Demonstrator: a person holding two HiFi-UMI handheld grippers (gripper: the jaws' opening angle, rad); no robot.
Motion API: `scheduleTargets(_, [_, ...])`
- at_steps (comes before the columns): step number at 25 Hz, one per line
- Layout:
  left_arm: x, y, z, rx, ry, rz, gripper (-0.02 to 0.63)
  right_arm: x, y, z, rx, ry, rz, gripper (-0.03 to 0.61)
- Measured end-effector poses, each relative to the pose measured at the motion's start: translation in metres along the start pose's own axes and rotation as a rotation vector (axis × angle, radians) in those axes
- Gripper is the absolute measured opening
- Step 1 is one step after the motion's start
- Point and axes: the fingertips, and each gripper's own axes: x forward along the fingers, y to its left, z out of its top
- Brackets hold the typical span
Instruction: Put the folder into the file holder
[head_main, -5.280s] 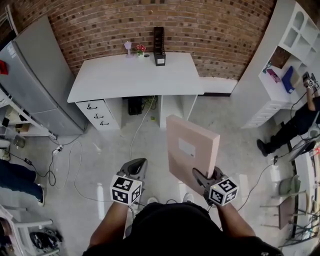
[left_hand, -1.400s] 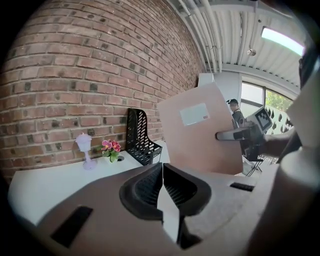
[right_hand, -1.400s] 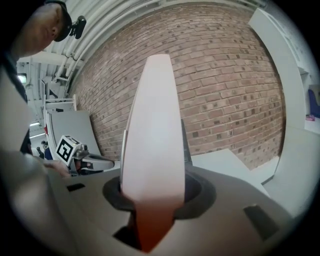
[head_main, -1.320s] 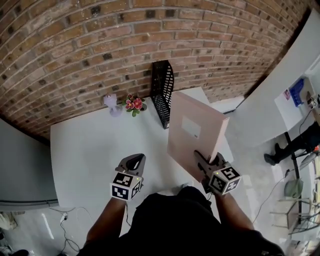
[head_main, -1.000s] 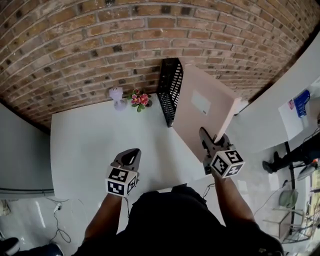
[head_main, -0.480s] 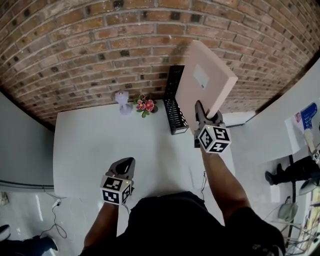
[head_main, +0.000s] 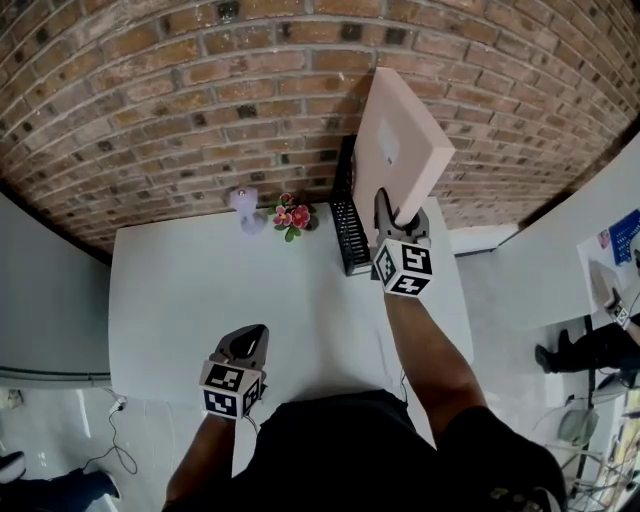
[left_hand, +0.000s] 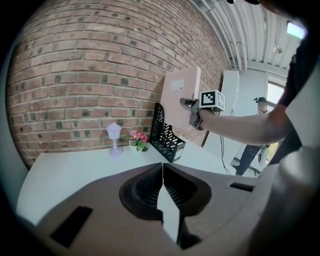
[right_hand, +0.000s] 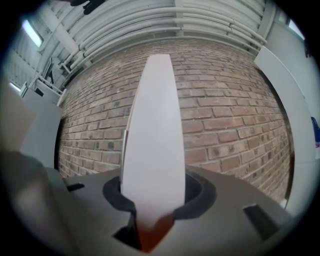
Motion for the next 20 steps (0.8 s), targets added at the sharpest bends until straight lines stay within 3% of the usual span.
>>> scheduleTargets(9, [0.008,0.003,-0.003,-0.012,0.016,-0.004,0.005,0.02,0.004,-0.022,-0.021,-0.01,0.019,0.165])
scheduleTargets(20, [0.018,-0.008,-0.011,-0.021,0.025,-0.041,0.005,0.02,0.014,-0.04,-0.02,0.08,0.038,0.195])
